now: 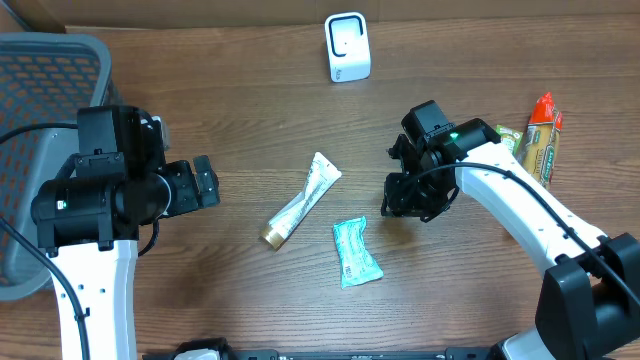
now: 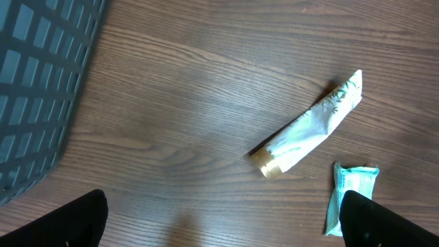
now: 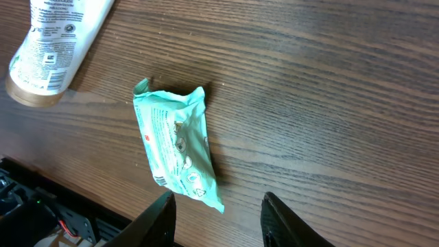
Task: Scan the item barcode
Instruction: 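Release the wipes pack and raise the right gripper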
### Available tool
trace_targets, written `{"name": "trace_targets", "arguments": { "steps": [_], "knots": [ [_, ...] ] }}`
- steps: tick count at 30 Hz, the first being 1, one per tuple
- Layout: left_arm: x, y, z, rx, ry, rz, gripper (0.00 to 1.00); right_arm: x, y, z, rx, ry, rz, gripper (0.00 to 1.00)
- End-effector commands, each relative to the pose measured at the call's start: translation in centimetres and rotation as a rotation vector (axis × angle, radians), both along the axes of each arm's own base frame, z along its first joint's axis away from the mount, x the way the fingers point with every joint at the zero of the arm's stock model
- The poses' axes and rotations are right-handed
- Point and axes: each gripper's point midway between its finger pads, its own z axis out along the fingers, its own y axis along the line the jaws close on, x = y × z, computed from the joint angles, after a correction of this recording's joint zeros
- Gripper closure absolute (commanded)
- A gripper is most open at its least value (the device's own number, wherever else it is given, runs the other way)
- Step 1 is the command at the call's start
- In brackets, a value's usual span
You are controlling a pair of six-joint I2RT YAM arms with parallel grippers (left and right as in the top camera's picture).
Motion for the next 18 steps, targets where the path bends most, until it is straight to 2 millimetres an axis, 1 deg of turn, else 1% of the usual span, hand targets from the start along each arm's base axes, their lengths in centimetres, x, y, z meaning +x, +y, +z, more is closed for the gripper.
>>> {"name": "trace_targets", "arguments": {
  "steps": [1,13,18],
  "knots": [
    [0.2,0.0,0.3,-0.009,-0.013,0.017,0.00,0.0,0.1,0.2,-0.001,-0.011,0.010,0.59],
    [0.2,0.0,0.4,-0.009,-0.013,0.017,0.00,-0.1,0.2,0.2,0.001,-0.009,0.014,0.59],
    [0.2,0.0,0.4,-0.010,-0.013,0.017,0.01,-0.8,1.4,0.3,0.026,-0.005,0.046,0.59]
  ]
}}
